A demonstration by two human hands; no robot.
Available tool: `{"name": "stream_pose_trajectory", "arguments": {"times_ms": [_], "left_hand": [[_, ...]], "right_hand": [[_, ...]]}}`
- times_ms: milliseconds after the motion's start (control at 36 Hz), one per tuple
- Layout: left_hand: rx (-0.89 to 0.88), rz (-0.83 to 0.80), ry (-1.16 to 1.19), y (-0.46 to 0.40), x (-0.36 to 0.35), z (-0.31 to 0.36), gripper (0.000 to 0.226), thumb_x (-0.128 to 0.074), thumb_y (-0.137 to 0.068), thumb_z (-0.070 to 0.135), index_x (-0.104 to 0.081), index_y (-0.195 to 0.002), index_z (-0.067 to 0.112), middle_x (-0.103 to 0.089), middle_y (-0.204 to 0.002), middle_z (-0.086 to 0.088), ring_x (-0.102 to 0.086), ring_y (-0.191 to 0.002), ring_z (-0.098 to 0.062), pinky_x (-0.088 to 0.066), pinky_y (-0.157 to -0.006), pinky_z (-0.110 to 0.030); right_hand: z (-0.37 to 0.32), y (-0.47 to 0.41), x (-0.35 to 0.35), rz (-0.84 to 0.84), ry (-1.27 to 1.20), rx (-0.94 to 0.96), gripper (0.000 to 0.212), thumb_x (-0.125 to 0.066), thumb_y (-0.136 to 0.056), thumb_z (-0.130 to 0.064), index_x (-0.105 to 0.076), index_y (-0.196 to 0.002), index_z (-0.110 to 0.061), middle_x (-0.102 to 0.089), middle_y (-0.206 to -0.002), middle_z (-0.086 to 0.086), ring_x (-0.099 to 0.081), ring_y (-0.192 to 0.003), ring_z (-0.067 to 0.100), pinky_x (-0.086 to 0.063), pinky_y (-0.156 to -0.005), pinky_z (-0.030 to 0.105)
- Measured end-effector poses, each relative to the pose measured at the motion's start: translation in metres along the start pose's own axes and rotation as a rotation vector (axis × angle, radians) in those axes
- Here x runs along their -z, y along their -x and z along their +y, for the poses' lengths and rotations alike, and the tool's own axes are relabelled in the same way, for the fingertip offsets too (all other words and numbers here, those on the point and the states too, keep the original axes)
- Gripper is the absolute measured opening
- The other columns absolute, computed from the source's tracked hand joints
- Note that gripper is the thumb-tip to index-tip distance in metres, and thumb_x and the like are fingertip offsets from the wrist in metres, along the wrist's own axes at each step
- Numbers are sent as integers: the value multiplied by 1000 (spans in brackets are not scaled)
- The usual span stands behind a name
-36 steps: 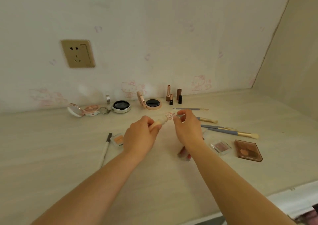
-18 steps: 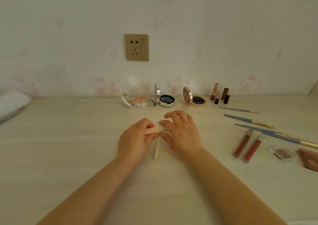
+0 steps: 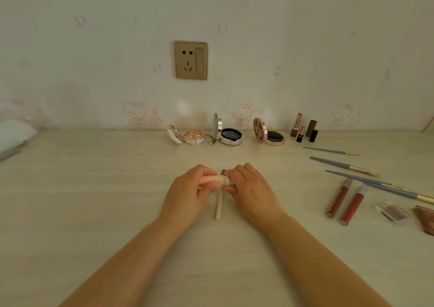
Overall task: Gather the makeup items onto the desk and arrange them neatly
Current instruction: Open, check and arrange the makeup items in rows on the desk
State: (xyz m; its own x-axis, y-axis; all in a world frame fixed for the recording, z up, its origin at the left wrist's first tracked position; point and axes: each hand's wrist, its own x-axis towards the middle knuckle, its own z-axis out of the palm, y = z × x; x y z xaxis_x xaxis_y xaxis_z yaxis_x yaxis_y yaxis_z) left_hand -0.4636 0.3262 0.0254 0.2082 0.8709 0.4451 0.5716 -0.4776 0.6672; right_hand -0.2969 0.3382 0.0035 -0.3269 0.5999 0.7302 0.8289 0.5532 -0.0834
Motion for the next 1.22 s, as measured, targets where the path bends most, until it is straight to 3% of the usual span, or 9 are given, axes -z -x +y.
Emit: {"name": "stream_pose_trajectory", "arguments": {"times_ms": [111, 194, 250, 333, 389, 444, 556, 667, 1222], "left_hand": [[80, -13, 87, 1, 0, -1, 20, -51, -92, 33, -51, -72, 34, -60, -60, 11, -57, -62, -4, -45, -65, -24], [151, 3, 132, 2, 1, -1, 38, -39, -85, 55, -52, -64, 25, -57, -49, 10, -51, -52, -4, -40, -58, -25], [192, -1, 189, 3, 1, -1, 43, -39, -85, 60, -56, -72, 23, -59, -52, 10, -51, -50, -3, -42, -60, -26], [176, 15, 292, 2, 0, -2, 8, -58, -87, 42, -54, -93, 37, -66, -69, 4, -59, -63, -6, -47, -70, -23], [134, 18, 329, 3, 0, -3, 23, -64, -85, 27, -51, -97, 42, -67, -81, 1, -60, -73, -8, -45, -71, -14], [119, 10, 361, 2, 1, -3, 25, -64, -83, 23, -53, -96, 41, -68, -85, 4, -63, -79, -9, -47, -74, -17], [138, -5, 395, 1, 1, -2, 24, -59, -89, 8, -54, -93, 32, -68, -81, 5, -65, -72, 0, -50, -71, -14], [131, -23, 418, 0, 1, -1, 23, -57, -89, 6, -54, -94, 28, -67, -84, 2, -65, -71, 2, -47, -68, -8], [110, -52, 410, 1, 0, 2, 22, -59, -88, 6, -54, -93, 27, -68, -87, 4, -66, -70, 3, -46, -67, -7]], "right_hand": [[-2, -1, 2, 18, 44, 43, 30, -47, -88, -33, -64, -90, -8, -59, -76, 3, -36, -72, 15, -30, -62, 28], [-4, -1, 7, 21, 51, 41, 31, -48, -87, -37, -64, -91, -12, -58, -76, 1, -38, -72, 14, -28, -61, 27], [-5, -2, 10, 22, 40, 22, 29, -48, -86, -38, -64, -92, -14, -58, -77, -1, -41, -70, 14, -29, -58, 26], [-7, -2, 13, 11, 34, -43, 30, -48, -84, -39, -66, -91, -16, -59, -76, -1, -54, -64, 18, -39, -52, 25], [-7, -1, 15, -4, 1, -103, 34, -46, -85, -40, -67, -93, -15, -59, -76, 0, -58, -61, 20, -42, -48, 24], [-7, -1, 16, -19, -25, -141, 38, -44, -86, -43, -68, -98, -15, -58, -77, 0, -58, -60, 20, -41, -49, 22], [-7, -1, 16, -27, -83, -150, 51, -30, -95, -49, -66, -97, -13, -57, -77, 2, -57, -60, 21, -43, -48, 23], [-8, -1, 16, -45, -96, -149, 39, -41, -89, -38, -66, -96, -10, -57, -79, 4, -56, -61, 23, -43, -51, 25], [-8, 2, 7, -105, -22, -157, 43, -38, -87, -42, -63, -93, -8, -60, -79, 6, -57, -65, 27, -43, -51, 31]]}}
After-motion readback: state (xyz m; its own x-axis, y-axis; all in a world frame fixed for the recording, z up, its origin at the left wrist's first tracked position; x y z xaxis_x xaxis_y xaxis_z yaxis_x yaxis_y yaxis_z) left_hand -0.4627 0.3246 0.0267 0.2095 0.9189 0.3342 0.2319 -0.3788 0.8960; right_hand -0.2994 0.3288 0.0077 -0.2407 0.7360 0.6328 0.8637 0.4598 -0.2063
